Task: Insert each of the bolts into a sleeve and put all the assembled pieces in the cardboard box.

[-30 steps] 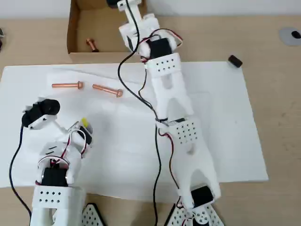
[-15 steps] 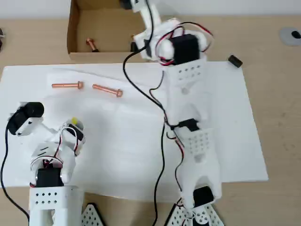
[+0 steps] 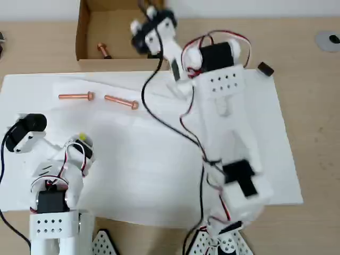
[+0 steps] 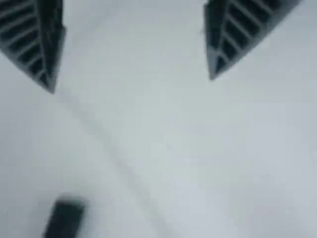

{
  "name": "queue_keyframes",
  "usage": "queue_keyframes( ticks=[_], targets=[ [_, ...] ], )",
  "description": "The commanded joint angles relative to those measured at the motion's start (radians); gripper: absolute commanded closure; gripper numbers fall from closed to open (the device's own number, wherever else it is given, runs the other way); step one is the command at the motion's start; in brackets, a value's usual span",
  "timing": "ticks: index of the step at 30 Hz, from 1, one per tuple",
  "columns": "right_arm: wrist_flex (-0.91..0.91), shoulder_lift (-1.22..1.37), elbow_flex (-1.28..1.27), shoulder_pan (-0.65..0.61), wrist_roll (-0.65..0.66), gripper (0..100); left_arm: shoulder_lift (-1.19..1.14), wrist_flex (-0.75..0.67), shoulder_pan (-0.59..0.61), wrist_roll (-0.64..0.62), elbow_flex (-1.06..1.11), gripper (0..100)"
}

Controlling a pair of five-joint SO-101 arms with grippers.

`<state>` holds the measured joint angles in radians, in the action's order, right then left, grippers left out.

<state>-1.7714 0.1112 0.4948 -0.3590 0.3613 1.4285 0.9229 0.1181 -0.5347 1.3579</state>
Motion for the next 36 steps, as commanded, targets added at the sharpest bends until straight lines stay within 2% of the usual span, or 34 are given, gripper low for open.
queue_keyframes(
  ticks=[1, 6, 11, 16, 20, 23, 26, 29, 36],
  targets=[
    [0.017, -0.208, -0.206, -0.004, 0.074, 75.7, -0.068, -0.005, 0.011, -0.003, -0.080, 88],
    [0.020, -0.335, -0.372, 0.008, 0.092, 75.6, -0.300, 0.005, 0.025, -0.002, -0.250, 84],
    [0.060, -0.348, -0.409, 0.108, 0.094, 75.6, -0.573, 0.032, 0.038, -0.002, -0.425, 84],
    [0.120, -0.236, -0.404, 0.188, 0.187, 75.5, -0.797, 0.126, 0.040, -0.005, -0.589, 85],
    [0.160, -0.094, -0.400, 0.220, 0.272, 70.9, -0.898, 0.129, 0.084, -0.006, -0.689, 90],
    [0.186, -0.028, -0.392, 0.217, 0.301, 70.1, -0.949, 0.130, 0.121, -0.068, -0.741, 90],
    [0.212, 0.015, -0.332, 0.217, 0.301, 70.1, -0.983, 0.129, 0.157, -0.138, -0.773, 88],
    [0.218, 0.065, -0.222, 0.226, 0.318, 70.1, -1.012, 0.133, 0.153, -0.149, -0.772, 83],
    [0.175, 0.297, 0.159, 0.389, 0.436, 70.1, -1.026, 0.169, 0.152, -0.144, -0.769, 83]
  ],
)
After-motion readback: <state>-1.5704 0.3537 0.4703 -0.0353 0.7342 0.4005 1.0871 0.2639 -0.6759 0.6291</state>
